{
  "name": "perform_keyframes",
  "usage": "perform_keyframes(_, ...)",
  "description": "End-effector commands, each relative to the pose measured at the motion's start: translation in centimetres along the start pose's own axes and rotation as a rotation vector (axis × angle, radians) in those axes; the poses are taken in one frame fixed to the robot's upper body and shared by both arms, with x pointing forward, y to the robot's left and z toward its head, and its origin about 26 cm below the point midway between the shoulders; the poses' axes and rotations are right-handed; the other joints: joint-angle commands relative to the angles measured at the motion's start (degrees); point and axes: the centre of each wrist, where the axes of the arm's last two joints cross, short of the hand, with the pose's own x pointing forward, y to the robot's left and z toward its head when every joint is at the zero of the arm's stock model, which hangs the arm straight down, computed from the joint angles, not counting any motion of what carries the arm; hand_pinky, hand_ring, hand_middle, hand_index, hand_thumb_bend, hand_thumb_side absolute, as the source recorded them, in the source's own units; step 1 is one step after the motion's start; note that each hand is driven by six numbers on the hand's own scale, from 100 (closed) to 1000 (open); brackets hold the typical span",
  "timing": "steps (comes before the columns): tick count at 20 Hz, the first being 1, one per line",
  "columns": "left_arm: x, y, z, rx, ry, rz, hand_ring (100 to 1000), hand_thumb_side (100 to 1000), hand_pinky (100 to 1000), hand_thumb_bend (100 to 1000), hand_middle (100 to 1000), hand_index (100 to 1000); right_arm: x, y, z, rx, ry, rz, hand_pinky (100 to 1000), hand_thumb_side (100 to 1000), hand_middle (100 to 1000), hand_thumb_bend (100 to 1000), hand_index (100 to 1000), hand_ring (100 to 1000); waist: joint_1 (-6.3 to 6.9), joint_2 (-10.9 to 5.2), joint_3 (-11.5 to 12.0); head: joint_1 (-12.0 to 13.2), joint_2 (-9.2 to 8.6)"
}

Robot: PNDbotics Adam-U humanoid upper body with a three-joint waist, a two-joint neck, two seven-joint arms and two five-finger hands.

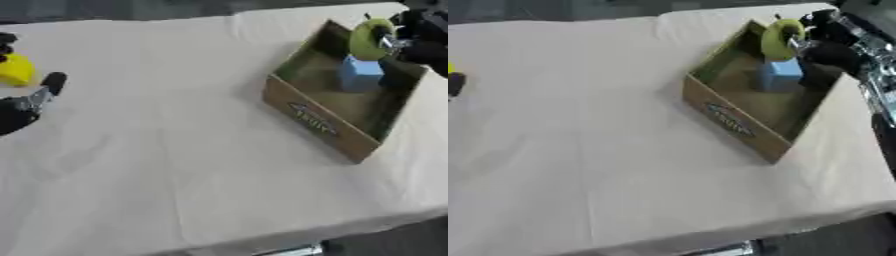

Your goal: Pick up the objects with one hand, pass them to the other hand, and then place them into the box on the other side of the table.

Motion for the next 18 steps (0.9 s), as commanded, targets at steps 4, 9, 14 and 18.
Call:
perform_keyframes(4,-0.8,2.5,-0.1,0.142,0.074,0.053,577,736,726,481,565,750,-1.1,-1.2,0.5,-0.083,0.02,0.115,840,240,551,100,468,500,0.77,-0.26,0.23,-0.28,-0.72)
perform_keyframes(9,-1.0,3.7,0.2,0.199,0.096,0.07,578,734,728,477,567,751,-2.2,-1.0,0.8,-0.098,0.036,0.188,840,222,559,100,478,515,0.81,-0.18,0.46,-0.28,-0.91)
perform_keyframes(14,-0.9,4.3,0.3,0.226,0.099,0.063,580,731,729,475,569,753,-2.6,-0.6,0.9,-0.078,0.002,0.289,886,199,680,100,609,649,0.81,-0.17,0.59,-0.22,-1.1)
perform_keyframes(18,-1.0,4.4,0.3,0.231,0.104,0.058,581,733,730,473,570,754,-2.4,-0.4,0.8,-0.031,-0.036,0.357,953,205,825,100,793,810,0.84,-0.15,0.61,-0.13,-1.15)
